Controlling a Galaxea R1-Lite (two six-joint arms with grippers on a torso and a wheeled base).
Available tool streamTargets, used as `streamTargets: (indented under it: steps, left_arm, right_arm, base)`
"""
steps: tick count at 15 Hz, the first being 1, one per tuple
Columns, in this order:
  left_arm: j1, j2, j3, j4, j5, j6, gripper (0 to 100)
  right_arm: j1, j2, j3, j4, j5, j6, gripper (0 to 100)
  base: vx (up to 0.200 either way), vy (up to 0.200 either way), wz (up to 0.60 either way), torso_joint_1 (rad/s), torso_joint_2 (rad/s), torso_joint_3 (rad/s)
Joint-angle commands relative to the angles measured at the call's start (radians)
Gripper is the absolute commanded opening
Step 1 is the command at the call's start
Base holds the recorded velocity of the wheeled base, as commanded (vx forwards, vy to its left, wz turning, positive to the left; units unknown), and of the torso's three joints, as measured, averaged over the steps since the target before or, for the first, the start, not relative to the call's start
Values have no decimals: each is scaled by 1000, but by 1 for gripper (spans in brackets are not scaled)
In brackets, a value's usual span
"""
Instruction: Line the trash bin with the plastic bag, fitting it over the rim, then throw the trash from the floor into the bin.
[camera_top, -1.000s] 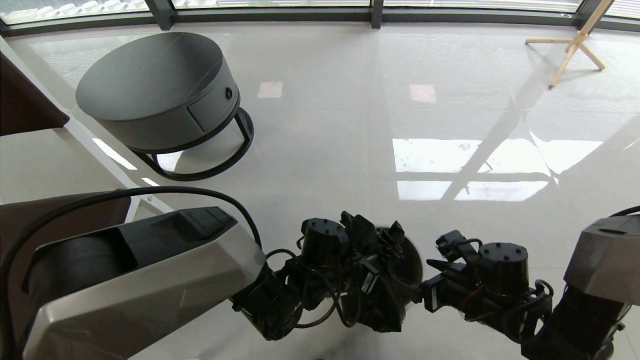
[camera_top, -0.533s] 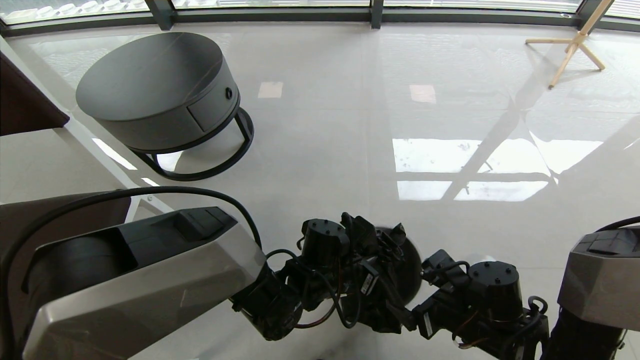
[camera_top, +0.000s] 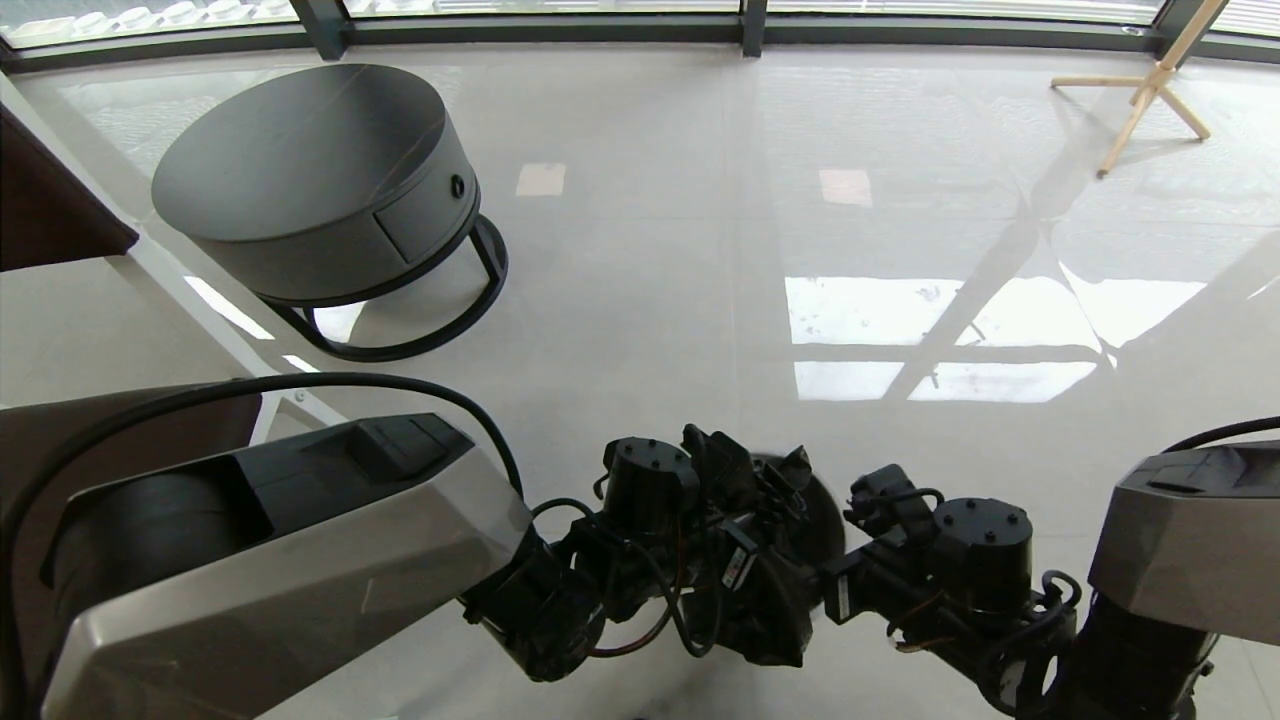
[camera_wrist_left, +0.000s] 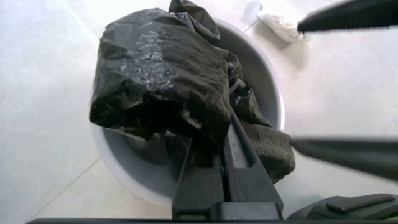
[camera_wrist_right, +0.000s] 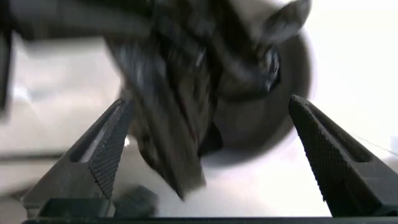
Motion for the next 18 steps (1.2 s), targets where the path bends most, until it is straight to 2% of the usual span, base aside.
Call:
streamTargets:
  steps: [1, 4, 6, 7, 8, 11, 14, 18]
  left_arm:
    - [1, -3, -1, -1, 0, 0, 0]
    - [1, -3, -1, -1, 0, 0, 0]
    - [1, -3, -1, -1, 0, 0, 0]
    - [1, -3, -1, -1, 0, 0, 0]
    - [1, -3, 0, -1, 0, 0, 0]
    - [-1, -1, -1, -1, 0, 0, 0]
    - [-1, -1, -3, -1, 0, 0, 0]
    - [-1, 2, -1, -1, 0, 0, 0]
  right_arm:
    - [-58, -95, -11, 43, 31, 21, 100]
    - [-189, -70, -91, 83, 43, 49, 100]
    - [-227, -10, -163, 117, 60, 85, 100]
    - [-226, 17, -226, 171, 60, 161, 100]
    - [-219, 24, -284, 237, 73, 225, 0]
    - [-215, 31, -427, 402, 128, 308, 0]
    - [-198, 60, -515, 531, 131, 317, 0]
    - [-192, 145, -620, 551, 129, 332, 0]
  base:
    - [0, 0, 0, 0, 0, 0]
    - [0, 0, 0, 0, 0, 0]
    - [0, 0, 0, 0, 0, 0]
    - [0, 0, 0, 0, 0, 0]
    - [0, 0, 0, 0, 0, 0]
    - [0, 0, 0, 0, 0, 0]
    - [0, 0, 0, 0, 0, 0]
    - [0, 0, 0, 0, 0, 0]
